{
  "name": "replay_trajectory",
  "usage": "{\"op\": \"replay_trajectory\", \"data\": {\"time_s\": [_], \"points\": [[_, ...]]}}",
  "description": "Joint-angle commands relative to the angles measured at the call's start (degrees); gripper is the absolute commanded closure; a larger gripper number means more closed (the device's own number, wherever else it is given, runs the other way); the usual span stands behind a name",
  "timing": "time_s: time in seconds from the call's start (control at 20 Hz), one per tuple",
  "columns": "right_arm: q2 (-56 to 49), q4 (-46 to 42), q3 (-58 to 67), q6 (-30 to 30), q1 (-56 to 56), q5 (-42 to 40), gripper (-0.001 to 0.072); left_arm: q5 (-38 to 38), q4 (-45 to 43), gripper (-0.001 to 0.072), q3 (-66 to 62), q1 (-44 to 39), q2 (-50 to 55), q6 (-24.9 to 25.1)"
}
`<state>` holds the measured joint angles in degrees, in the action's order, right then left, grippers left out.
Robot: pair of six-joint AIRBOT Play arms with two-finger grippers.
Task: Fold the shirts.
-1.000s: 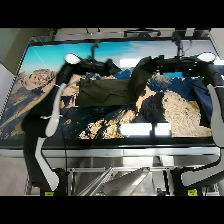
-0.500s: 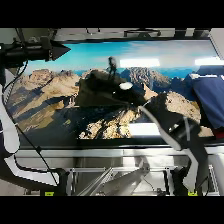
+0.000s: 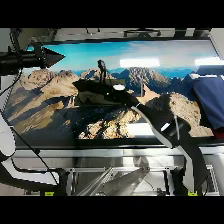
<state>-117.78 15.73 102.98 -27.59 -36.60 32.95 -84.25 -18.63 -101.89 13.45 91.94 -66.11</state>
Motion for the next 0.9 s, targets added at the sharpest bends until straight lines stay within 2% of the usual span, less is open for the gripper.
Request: {"op": "replay_trajectory", "data": {"time_s": [0.0,0.15,0.25,0.3,0.35,0.6,0.85], "points": [[6.5,-25.0,0.3,-19.3,7.6,11.7,0.0189,-0.3,2.3,0.0690,0.2,0.2,0.0,0.1],[11.4,-50.0,0.3,-39.3,15.5,22.6,0.0188,-0.3,2.2,0.0691,0.2,0.2,0.0,0.1],[12.3,-59.6,0.3,-47.2,20.9,29.7,0.0179,-0.6,2.2,0.0691,0.2,0.2,0.0,0.1],[12.0,-62.5,0.0,-49.7,23.1,32.3,0.0052,-0.8,2.2,0.0691,0.2,0.1,0.0,0.1],[11.4,-65.0,0.0,-51.7,25.1,34.2,0.0006,-0.9,2.2,0.0691,0.2,0.2,0.0,0.1],[3.9,-66.8,0.0,-53.9,28.8,35.5,0.0005,-1.5,2.2,0.0690,0.2,0.1,0.0,0.1],[-3.5,-60.4,0.0,-51.2,26.0,33.2,0.0007,-1.7,2.1,0.0690,0.2,0.1,0.0,1.4]]}}
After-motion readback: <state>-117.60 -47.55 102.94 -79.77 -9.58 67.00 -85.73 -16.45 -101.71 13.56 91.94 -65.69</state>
